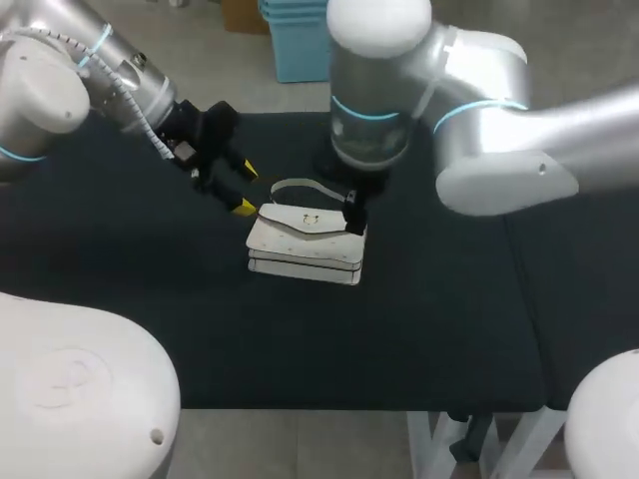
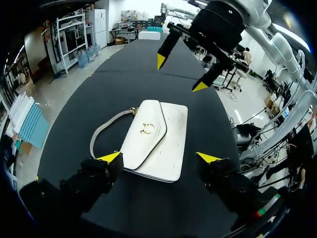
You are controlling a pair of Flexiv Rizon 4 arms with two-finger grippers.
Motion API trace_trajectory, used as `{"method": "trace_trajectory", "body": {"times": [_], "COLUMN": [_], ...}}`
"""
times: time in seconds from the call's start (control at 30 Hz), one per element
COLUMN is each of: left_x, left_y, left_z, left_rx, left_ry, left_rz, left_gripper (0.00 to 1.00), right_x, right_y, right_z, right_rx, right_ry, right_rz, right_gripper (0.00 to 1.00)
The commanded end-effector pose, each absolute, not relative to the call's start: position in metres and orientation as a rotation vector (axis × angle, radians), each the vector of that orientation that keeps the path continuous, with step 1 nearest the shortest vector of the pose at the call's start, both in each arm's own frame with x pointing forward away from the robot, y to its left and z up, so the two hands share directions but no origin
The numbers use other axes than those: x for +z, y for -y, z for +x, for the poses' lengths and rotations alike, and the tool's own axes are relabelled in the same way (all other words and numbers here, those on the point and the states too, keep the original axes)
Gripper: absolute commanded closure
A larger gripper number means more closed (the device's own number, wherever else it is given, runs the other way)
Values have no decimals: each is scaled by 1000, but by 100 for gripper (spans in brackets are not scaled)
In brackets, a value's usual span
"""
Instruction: Pick up the bag, open it, inspect its contents, close it, and place it on the opposite side
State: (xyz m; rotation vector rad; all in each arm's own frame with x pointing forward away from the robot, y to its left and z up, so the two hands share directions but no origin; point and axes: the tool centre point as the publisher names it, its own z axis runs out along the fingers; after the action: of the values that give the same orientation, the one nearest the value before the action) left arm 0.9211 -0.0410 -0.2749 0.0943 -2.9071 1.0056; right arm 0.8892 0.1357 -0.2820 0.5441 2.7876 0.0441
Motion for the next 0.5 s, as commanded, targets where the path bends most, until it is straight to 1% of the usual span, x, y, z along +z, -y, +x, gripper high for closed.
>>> {"method": "trace_trajectory", "body": {"times": [0.03, 0.47, 0.5], "left_x": [-273, -273, -272], "left_y": [42, 42, 48], "left_z": [925, 925, 927], "left_rx": [994, 994, 986], "left_ry": [2878, 2878, 2856], "left_rz": [75, 75, 184], "left_gripper": [0, 0, 0], "right_x": [-277, -277, -272], "right_y": [-129, -129, -132], "right_z": [888, 888, 895], "right_rx": [123, 123, 118], "right_ry": [-2955, -2955, -2920], "right_rz": [671, 671, 778], "right_gripper": [0, 0, 0]}}
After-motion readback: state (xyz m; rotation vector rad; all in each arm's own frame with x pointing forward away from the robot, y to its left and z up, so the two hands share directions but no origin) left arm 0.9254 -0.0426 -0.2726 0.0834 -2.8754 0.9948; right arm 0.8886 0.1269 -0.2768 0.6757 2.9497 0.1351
